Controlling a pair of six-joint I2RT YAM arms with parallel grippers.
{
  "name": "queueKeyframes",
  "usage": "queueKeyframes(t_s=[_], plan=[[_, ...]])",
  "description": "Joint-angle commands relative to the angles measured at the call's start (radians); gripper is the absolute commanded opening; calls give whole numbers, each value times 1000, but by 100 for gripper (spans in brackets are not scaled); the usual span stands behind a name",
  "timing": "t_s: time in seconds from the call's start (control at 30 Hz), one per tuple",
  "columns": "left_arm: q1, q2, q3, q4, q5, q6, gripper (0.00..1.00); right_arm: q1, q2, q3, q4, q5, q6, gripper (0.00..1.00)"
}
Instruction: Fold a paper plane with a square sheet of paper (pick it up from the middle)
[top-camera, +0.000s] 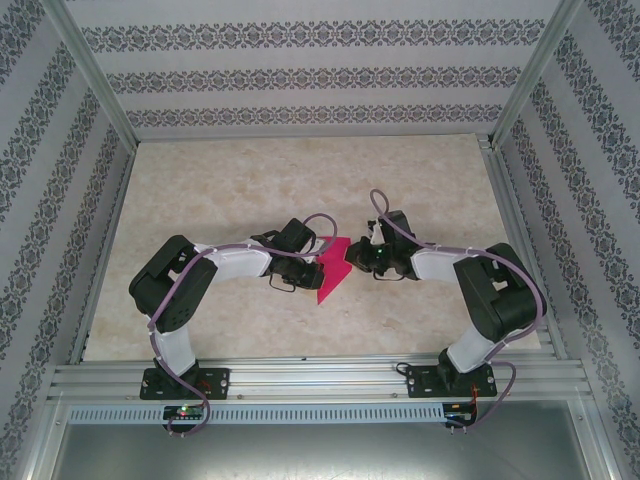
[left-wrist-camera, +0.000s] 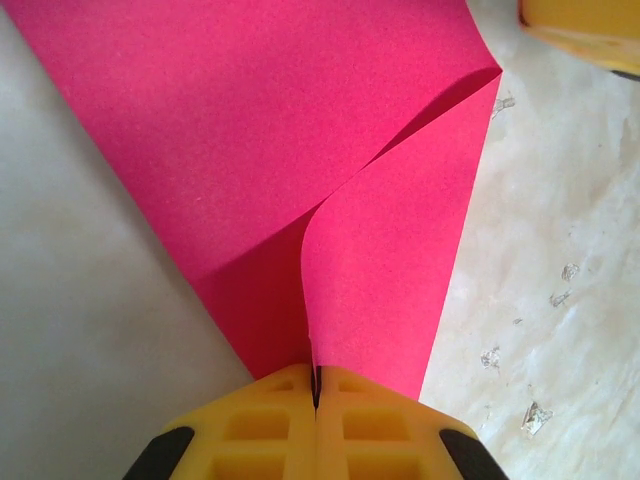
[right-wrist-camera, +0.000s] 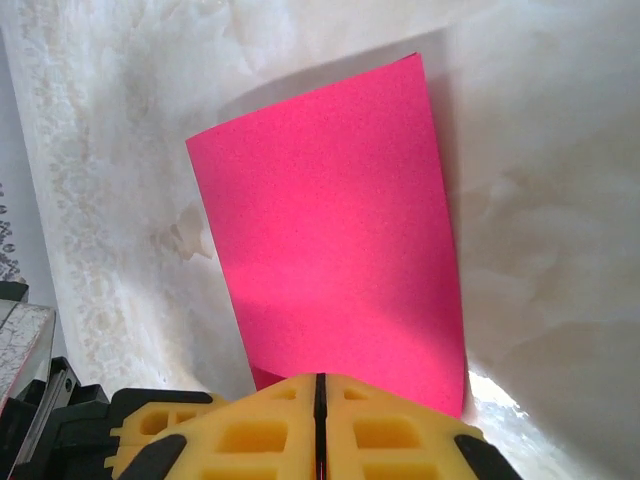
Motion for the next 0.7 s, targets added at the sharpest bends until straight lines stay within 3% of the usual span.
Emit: queueKeyframes(t_s=[0.0,0.3,0.67], plan=[[10,21,4,-76,-40,24,7,-2,50,8,1,-18,-15,10],[10,17,8,-87,-44,29,6,-5,110,-10,-38,63,-59,10],[10,7,6,-87,-42,28,7,4,-58,17,-55,6,-51,13]])
